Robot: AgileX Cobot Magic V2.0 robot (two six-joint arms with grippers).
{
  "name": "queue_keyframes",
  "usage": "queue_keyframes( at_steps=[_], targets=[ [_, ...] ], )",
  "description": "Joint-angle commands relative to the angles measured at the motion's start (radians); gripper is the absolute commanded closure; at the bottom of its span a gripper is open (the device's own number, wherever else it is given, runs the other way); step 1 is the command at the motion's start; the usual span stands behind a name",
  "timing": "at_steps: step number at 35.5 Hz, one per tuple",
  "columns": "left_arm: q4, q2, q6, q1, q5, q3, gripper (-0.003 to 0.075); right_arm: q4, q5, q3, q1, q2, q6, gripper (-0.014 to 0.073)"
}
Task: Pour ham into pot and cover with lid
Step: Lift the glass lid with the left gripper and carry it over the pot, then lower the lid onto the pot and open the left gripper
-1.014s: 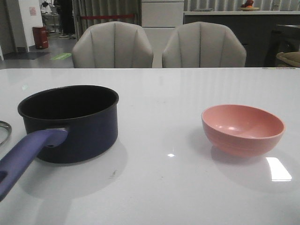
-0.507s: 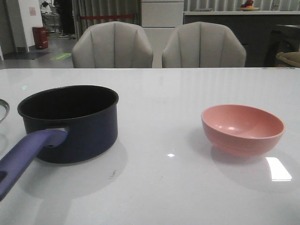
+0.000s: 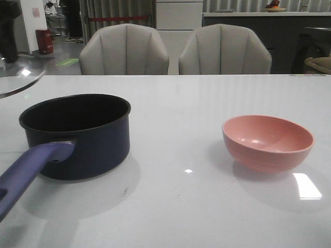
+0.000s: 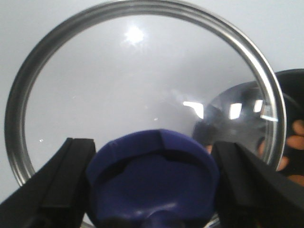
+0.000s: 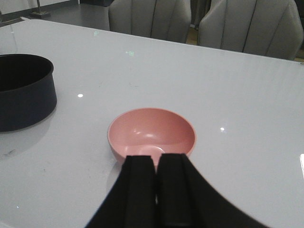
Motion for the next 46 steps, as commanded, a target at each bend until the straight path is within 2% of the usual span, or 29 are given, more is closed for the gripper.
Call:
queue_keyframes(
  at_steps=[1,10,21,46],
  targets=[
    [-0.012,-0.053,0.005,-0.076,-0.017,-0.073,0.0389,0.008,-0.072,-0.025,0.002,0.008,-0.002,0.0447],
    [-0.012,0.023,0.009,-0.196,0.081,-0.133,0.0389,0.008,-0.072,-0.025,0.002,0.008,-0.002,0.0447],
    [-0.006,0.080,0.009,-0.260,0.127,-0.149,0.0389,0.008,-0.072,-0.025,0.002,0.008,-0.002,0.0447],
    [-0.012,0.080,0.009,-0.263,0.129,-0.149,0.0388,0.008,-0.072,-0.025,0.002,0.008,-0.002,0.0447]
  ],
)
